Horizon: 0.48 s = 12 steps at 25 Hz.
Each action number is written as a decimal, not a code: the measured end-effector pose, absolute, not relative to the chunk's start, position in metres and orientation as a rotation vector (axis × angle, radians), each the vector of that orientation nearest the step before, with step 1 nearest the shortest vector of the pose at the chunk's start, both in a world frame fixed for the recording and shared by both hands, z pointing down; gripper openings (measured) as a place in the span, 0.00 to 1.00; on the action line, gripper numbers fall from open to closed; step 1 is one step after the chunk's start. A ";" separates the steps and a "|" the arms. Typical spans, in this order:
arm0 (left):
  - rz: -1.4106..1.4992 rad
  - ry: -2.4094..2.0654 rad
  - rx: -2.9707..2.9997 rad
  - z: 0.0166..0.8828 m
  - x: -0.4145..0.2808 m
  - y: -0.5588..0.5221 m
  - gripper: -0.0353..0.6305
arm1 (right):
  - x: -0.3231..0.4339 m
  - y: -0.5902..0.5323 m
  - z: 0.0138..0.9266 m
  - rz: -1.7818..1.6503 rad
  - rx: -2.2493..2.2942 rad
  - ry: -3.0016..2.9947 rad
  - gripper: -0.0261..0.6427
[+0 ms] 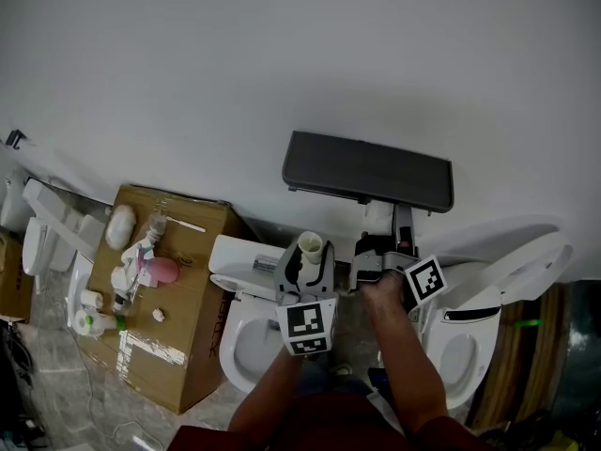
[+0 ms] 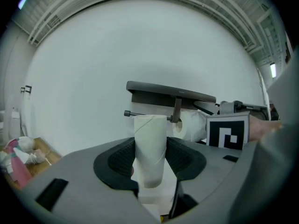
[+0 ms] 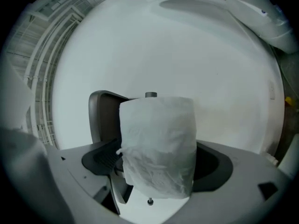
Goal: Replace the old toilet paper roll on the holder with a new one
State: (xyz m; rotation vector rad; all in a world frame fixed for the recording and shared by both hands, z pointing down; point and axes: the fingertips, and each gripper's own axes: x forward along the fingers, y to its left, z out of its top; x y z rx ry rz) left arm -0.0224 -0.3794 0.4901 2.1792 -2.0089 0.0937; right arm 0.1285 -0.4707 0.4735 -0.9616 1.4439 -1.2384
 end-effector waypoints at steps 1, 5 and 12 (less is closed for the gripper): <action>0.093 -2.012 2.176 0.490 -0.023 -0.378 0.37 | 0.129 -0.467 0.473 -1.239 -0.959 1.449 0.70; 0.086 -2.023 2.176 0.486 -0.023 -0.373 0.37 | 0.132 -0.448 0.471 -1.245 -0.942 1.475 0.70; 0.070 -2.015 2.195 0.469 -0.013 -0.369 0.37 | 0.141 -0.407 0.467 -1.282 -0.928 1.486 0.70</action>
